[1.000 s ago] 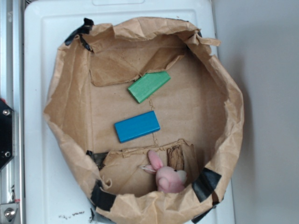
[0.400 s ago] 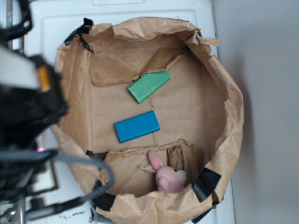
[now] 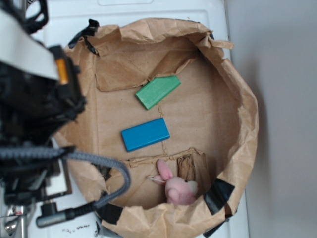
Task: Grab the blue block.
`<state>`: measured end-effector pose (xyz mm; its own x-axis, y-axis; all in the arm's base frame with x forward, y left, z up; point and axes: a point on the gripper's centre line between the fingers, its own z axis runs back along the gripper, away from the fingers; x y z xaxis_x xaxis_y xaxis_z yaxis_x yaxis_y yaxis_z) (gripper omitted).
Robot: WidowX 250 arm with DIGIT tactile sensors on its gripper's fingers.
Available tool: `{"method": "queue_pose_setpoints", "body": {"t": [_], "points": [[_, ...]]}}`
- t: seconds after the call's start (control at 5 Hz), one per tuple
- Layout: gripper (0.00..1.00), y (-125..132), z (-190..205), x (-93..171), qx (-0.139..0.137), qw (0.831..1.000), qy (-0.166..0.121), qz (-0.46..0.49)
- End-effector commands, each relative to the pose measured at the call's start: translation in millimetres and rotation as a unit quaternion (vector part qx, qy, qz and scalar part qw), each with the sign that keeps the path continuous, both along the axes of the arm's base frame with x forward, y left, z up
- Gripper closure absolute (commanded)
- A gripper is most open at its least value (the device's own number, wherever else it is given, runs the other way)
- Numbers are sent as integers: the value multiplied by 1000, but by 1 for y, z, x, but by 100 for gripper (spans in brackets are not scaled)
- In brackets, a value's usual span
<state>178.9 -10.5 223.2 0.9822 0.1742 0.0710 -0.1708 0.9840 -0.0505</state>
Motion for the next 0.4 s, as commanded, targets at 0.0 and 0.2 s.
{"method": "queue_pose_setpoints", "body": {"t": [0.0,0.2], "points": [[0,0,-23,25,-16,998,-47,38],[0,1,-55,45,-22,997,-52,51]]}}
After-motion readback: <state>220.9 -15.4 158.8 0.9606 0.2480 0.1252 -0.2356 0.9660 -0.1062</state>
